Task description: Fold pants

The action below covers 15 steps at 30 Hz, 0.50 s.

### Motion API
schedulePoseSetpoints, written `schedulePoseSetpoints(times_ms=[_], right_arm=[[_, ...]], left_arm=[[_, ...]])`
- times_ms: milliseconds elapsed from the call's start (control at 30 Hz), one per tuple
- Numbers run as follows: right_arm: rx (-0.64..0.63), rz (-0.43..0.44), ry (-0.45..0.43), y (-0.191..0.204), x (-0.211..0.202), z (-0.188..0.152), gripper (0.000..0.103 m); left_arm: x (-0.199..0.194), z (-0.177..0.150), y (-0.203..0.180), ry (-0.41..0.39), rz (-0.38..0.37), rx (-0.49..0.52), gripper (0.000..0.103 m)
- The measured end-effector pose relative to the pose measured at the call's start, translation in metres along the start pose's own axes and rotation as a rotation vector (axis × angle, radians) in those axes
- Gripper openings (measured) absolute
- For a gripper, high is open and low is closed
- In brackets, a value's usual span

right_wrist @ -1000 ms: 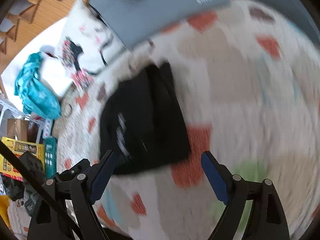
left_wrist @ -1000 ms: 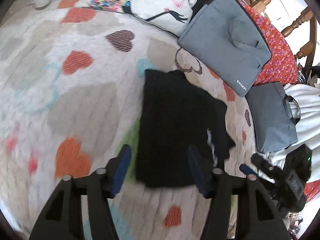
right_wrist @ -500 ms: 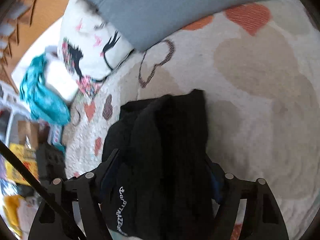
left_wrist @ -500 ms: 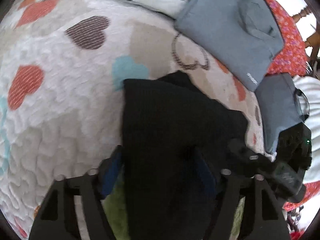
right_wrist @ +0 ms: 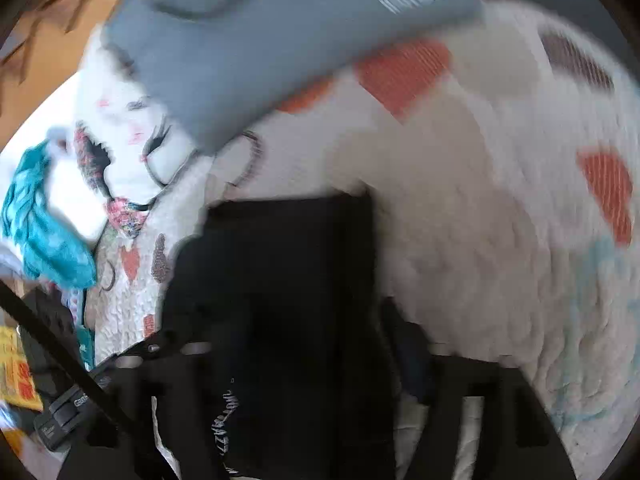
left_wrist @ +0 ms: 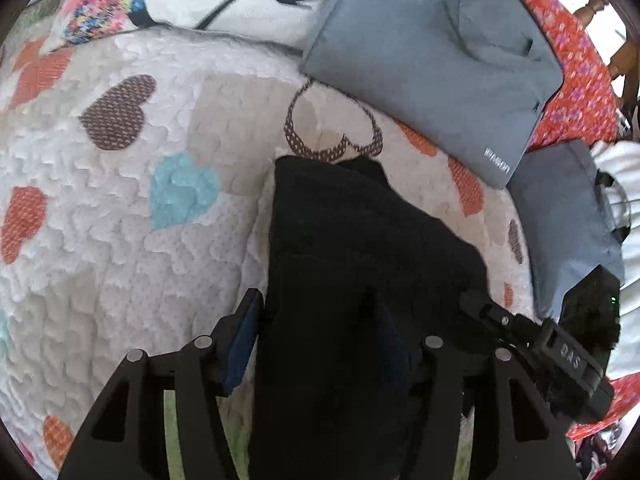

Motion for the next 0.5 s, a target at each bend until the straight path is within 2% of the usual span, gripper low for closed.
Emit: schedulePoseSetpoints(times_ms=[33, 100, 133, 167, 200, 267, 333, 367, 400, 433, 500], right_arm=[[-0.004, -0.016, -0.028, 0.004, -0.009, 0.002, 0.073], [-0.054, -0.038, -0.141, 0.018, -0.034, 0.004, 0.073], [-0.066, -0.017, -0.179, 0.024, -0.044, 0.004, 0.073], [-0.078, 0.053, -0.202, 0.031, -0.054, 0.002, 0.073], [-0.085, 0.142, -0.191, 0.038, -0.059, -0.001, 0.073], [-0.084, 0.265, -0.120, 0.045, -0.055, -0.005, 0.073], [-0.032, 0.338, -0.027, 0.041, -0.035, -0.008, 0.073], [-0.001, 0.327, 0.004, 0.035, -0.025, -0.008, 0.073], [0.031, 0.268, 0.034, 0.027, -0.011, -0.007, 0.073], [0.051, 0.229, 0.050, 0.020, -0.001, -0.006, 0.067], [0.087, 0.241, 0.043, 0.012, 0.001, -0.005, 0.063]], left_arm=[[-0.013, -0.001, 0.001, -0.028, 0.001, -0.001, 0.056], [-0.035, -0.002, 0.002, -0.082, 0.010, -0.006, 0.056], [-0.045, -0.005, 0.003, -0.106, 0.009, -0.010, 0.056], [-0.051, -0.010, 0.004, -0.117, -0.002, -0.013, 0.056], [-0.054, -0.015, 0.003, -0.115, -0.020, -0.015, 0.056], [-0.049, -0.027, 0.002, -0.073, -0.066, -0.024, 0.056], [-0.029, -0.039, 0.000, 0.007, -0.088, -0.043, 0.056], [-0.018, -0.043, -0.001, 0.041, -0.065, -0.047, 0.056], [-0.011, -0.047, -0.001, 0.061, -0.030, -0.044, 0.057], [-0.007, -0.048, 0.000, 0.063, -0.003, -0.032, 0.062], [-0.009, -0.046, 0.000, 0.062, 0.006, -0.027, 0.064]])
Point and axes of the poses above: each gripper's, at about its wrist camera, not at the fingertips, and x roughly the way its jaws point, y to its left, z to its top, the point moved 2 cm from there along x, roughly the way its jaws point, and after that the axes turned 7 degrees about x, right-handed, at the moved point
